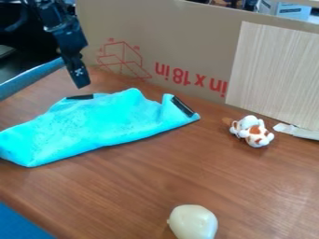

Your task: Unfold the cloth from top left to bottom right

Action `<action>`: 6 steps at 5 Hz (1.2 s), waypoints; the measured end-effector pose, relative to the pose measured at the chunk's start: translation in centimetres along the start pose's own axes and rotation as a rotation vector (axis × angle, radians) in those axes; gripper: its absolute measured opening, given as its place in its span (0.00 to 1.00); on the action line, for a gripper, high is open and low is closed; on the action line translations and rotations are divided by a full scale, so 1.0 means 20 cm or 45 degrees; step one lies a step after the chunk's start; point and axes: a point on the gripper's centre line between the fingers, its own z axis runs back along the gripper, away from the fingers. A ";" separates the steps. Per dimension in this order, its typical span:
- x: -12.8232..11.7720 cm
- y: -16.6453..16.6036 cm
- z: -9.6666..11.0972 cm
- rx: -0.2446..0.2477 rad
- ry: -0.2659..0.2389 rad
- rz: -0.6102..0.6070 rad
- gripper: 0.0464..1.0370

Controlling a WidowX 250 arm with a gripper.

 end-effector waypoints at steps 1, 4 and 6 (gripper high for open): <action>0.01 0.01 -0.01 0.020 0.011 -0.036 0.96; -0.07 -0.05 -0.12 0.002 0.059 -0.083 0.96; -0.07 -0.06 -0.15 0.053 0.097 -0.089 0.92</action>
